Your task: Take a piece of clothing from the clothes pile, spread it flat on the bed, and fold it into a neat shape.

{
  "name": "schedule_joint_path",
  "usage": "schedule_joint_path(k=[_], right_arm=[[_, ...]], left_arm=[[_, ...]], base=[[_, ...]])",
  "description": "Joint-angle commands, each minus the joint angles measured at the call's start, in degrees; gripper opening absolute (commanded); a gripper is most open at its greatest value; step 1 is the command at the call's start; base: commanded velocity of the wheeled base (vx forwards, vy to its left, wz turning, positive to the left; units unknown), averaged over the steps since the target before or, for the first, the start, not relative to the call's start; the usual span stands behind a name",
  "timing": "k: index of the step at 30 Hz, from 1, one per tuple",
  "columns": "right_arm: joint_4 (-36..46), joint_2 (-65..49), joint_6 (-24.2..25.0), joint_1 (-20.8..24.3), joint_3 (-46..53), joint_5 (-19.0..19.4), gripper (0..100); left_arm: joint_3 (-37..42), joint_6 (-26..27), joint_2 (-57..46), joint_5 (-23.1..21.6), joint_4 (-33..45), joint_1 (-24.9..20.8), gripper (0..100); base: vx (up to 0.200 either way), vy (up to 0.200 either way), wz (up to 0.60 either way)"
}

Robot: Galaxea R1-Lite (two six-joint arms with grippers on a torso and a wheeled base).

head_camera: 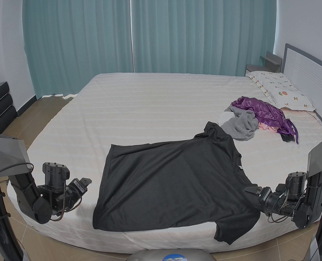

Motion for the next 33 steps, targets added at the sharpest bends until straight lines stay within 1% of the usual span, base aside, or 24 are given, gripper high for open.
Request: schedule_joint_path(k=[1, 6, 17, 21, 26, 29, 33], right_arm=[[-0.85, 0.35, 0.02, -0.13, -0.01, 0.03, 100], [-0.85, 0.62, -0.07, -0.04, -0.01, 0.03, 100], [-0.85, 0.88, 0.20, -0.13, -0.01, 0.12, 100], [-0.85, 2.29, 0.11, -0.13, -0.80, 0.03, 100], [-0.93, 2.38, 0.20, -0.21, -1.24, 0.03, 100], [-0.85, 2.46, 0.20, -0.13, -1.77, 0.03, 100], [-0.85, 2.55, 0.28, -0.13, -1.77, 0.03, 100]], left_arm=[[-0.04, -0.05, 0.31, -0.23, 0.00, 0.10, 100], [0.31, 0.04, 0.13, -0.32, 0.00, -0.08, 100], [-0.39, 0.22, -0.31, -0.32, 0.00, -0.26, 100], [-3.91, 0.39, -0.31, -0.41, 0.61, -0.34, 100], [-9.62, 0.57, 0.75, -1.02, 0.96, -0.26, 100], [-17.80, 1.54, 2.24, -4.89, 6.68, 0.36, 100], [-28.87, 1.97, 6.02, -7.96, 14.76, 0.54, 100]], base=[[0.200, 0.000, 0.00], [0.200, 0.000, 0.00], [0.000, 0.000, 0.00], [0.000, 0.000, 0.00], [0.000, 0.000, 0.00], [0.000, 0.000, 0.00], [0.000, 0.000, 0.00]])
